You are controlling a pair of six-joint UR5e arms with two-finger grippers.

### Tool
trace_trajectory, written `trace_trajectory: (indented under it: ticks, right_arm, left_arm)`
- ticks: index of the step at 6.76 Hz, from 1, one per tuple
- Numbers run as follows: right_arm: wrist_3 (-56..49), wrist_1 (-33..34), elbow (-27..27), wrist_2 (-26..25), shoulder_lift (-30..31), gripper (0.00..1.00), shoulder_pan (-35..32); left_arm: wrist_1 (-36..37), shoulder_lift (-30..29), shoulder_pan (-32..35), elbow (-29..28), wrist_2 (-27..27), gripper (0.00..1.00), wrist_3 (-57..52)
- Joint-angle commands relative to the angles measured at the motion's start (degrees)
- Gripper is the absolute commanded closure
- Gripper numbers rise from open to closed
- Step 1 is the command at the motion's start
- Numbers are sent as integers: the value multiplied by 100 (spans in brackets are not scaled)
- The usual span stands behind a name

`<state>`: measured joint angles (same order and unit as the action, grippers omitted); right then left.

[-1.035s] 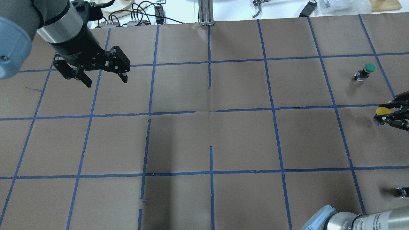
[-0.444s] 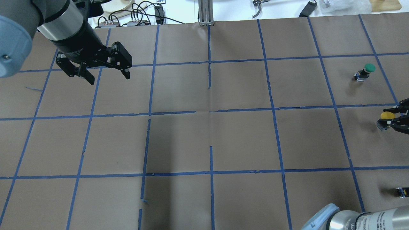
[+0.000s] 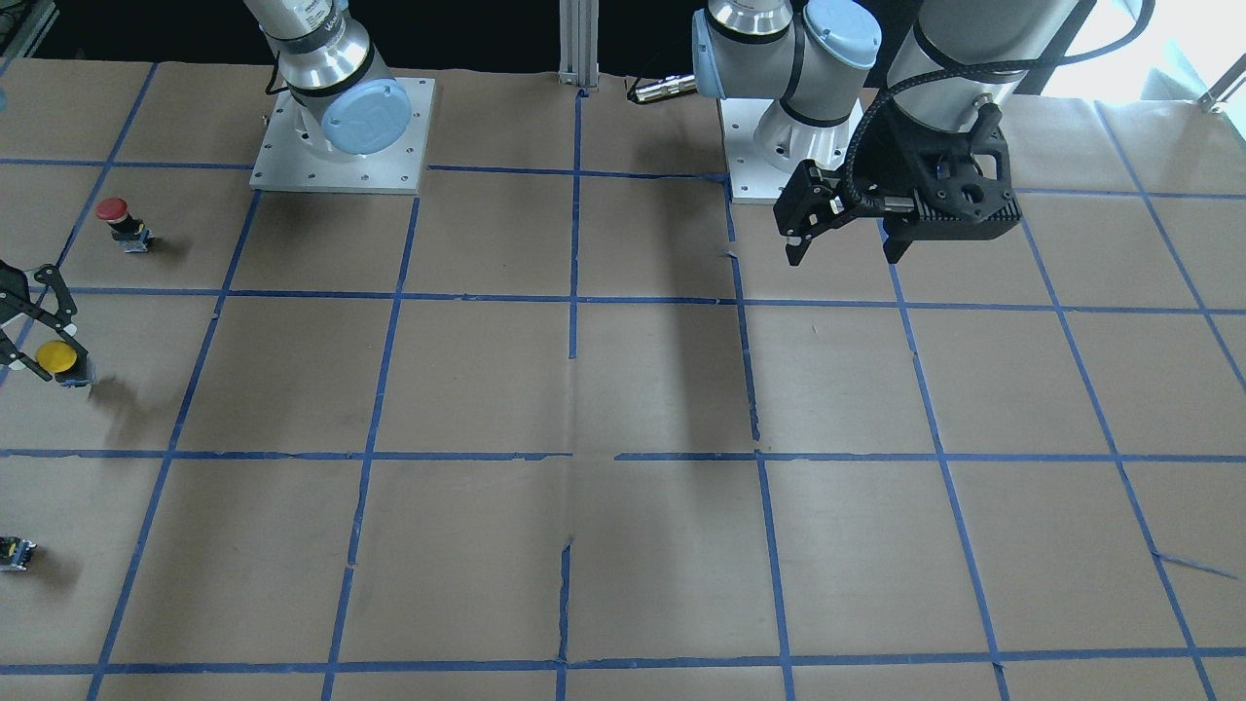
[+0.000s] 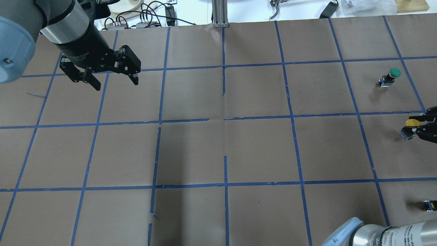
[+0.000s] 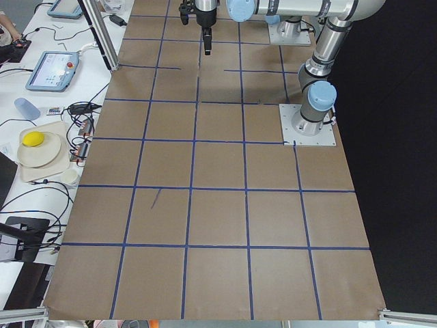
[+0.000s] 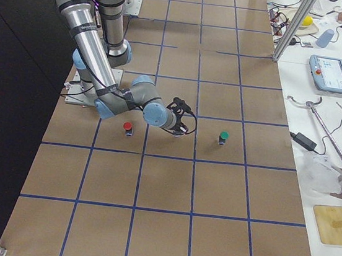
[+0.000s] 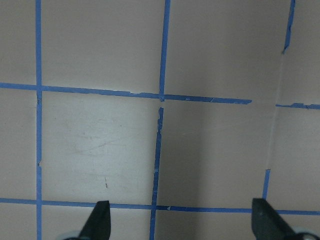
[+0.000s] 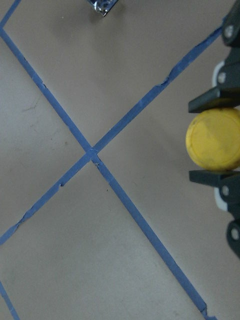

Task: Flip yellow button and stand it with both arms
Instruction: 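Move the yellow button with the right gripper near the green button, then lower the button upright onto the table and open the right gripper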

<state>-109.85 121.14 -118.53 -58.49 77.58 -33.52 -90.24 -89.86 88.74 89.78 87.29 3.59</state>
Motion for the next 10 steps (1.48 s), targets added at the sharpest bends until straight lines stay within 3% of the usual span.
trace_trajectory:
  ticks: [1, 2, 3, 4, 5, 7, 8, 9, 10]
  right_arm:
    - [356, -2, -4, 5, -58, 59, 4]
    - [376, 6, -4, -4, -58, 43, 4]
    - [463, 15, 14, -4, -50, 17, 12]
    - [743, 15, 31, -30, -41, 6, 4]
    - [1241, 15, 58, -91, 20, 1, 12]
    - [3267, -28, 608, -782, 265, 0, -206]
    - [3903, -37, 1029, -1343, 345, 0, -538]
    - [4623, -368, 1355, -2097, 381, 0, -1002]
    - [5848, -850, 1707, -2496, 442, 0, -1538]
  left_arm:
    - [32, -5, 3, 4, 7, 0, 2]
    - [15, -5, 3, -4, 7, 0, 2]
    - [15, 4, 3, -4, 7, 0, 2]
    - [32, 4, 3, -22, 16, 0, 2]
    - [15, 4, 3, -13, 7, 0, 2]
    - [33, 4, 3, -4, 7, 0, -7]
    - [15, 12, 3, -4, 7, 0, 2]
    - [15, 13, 3, -4, 7, 0, 2]
    - [15, 13, -5, -39, 7, 0, 10]
